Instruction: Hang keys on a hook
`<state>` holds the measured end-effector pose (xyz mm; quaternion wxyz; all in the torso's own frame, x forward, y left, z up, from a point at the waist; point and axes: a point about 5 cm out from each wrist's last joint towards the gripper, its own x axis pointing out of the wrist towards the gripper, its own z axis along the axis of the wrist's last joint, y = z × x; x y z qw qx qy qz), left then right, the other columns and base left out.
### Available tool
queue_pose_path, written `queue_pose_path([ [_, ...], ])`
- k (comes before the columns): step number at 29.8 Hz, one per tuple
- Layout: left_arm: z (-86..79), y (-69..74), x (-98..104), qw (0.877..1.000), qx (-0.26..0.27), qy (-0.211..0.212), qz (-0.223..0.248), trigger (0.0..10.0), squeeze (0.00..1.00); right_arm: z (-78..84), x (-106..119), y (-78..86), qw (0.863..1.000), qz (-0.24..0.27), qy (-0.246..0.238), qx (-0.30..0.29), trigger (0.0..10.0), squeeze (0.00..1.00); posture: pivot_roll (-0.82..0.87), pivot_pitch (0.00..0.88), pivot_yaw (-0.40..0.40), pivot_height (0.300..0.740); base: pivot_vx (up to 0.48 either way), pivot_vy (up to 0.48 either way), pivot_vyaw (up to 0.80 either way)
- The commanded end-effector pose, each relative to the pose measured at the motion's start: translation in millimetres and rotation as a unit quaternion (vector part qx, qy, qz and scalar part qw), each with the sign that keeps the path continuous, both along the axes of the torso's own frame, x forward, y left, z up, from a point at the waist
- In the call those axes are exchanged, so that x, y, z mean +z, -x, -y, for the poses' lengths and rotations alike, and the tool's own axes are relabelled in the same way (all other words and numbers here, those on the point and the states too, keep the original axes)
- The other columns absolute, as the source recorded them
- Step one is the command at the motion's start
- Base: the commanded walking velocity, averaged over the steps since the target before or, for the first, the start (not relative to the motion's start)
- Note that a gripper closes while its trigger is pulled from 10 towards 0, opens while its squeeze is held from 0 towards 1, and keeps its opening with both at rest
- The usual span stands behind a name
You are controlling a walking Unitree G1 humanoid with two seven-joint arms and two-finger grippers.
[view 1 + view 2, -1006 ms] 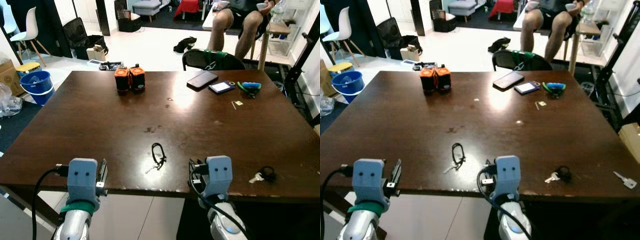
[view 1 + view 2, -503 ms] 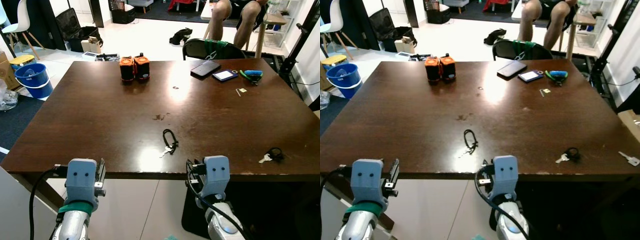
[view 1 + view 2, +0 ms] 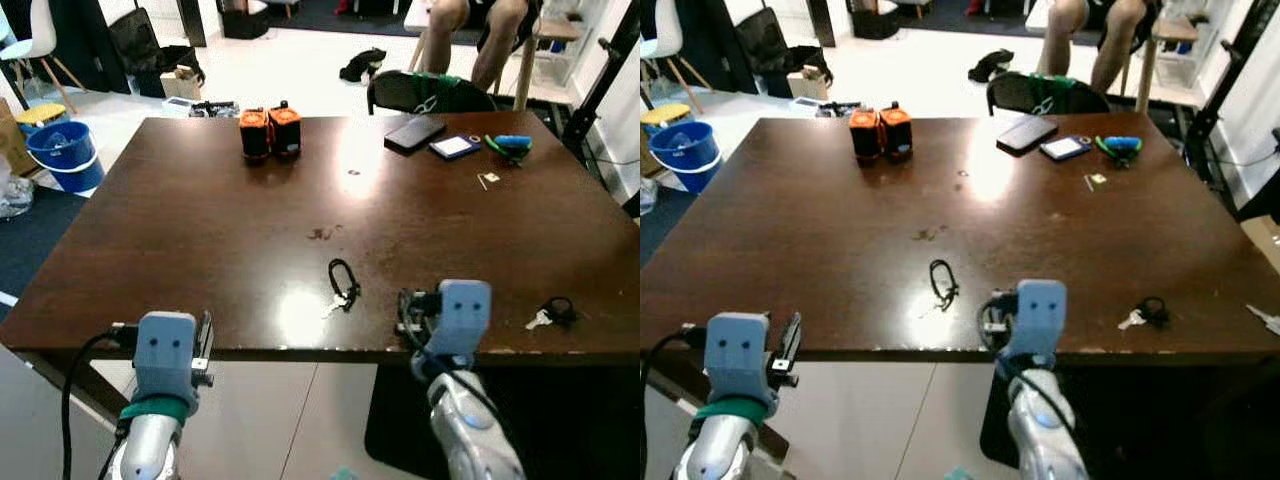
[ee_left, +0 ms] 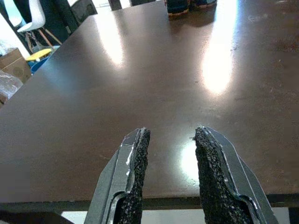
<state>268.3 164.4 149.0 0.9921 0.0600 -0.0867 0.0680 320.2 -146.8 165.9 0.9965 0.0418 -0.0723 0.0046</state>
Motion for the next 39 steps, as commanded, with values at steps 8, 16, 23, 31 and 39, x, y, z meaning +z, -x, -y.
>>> queue_pose_path([
  [8,-6.1,-2.6,-8.5,1.000,0.005,-0.001,-0.026,10.0,0.00,-11.5,-10.0,-20.2,0.994,-0.075,0.004,0.077,10.0,0.00,-0.10,0.168,0.136,0.740,0.000,0.000,0.00],
  [16,-7.0,-4.7,-8.4,1.000,0.004,-0.001,-0.027,10.0,0.00,-41.4,-8.5,-23.2,0.975,-0.116,0.029,0.189,10.0,0.00,-0.10,0.172,0.139,0.740,0.000,0.000,0.00],
  [23,-8.1,-6.5,-8.1,1.000,0.004,-0.001,-0.027,10.0,0.00,-58.9,1.9,-31.8,0.968,-0.113,0.035,0.220,10.0,0.00,-0.10,0.176,0.143,0.740,0.000,0.000,0.00],
  [31,-8.5,-7.6,-8.5,1.000,0.002,0.002,-0.028,10.0,0.00,-61.1,6.1,-44.8,0.970,-0.126,0.031,0.205,10.0,0.00,-0.10,0.175,0.146,0.740,0.000,0.000,0.00],
  [39,-10.8,-9.7,-6.4,1.000,-0.001,0.004,-0.028,10.0,0.00,-46.9,7.3,-65.5,0.972,-0.160,0.025,0.172,10.0,0.00,-0.08,0.202,0.156,0.740,0.000,0.000,0.00],
])
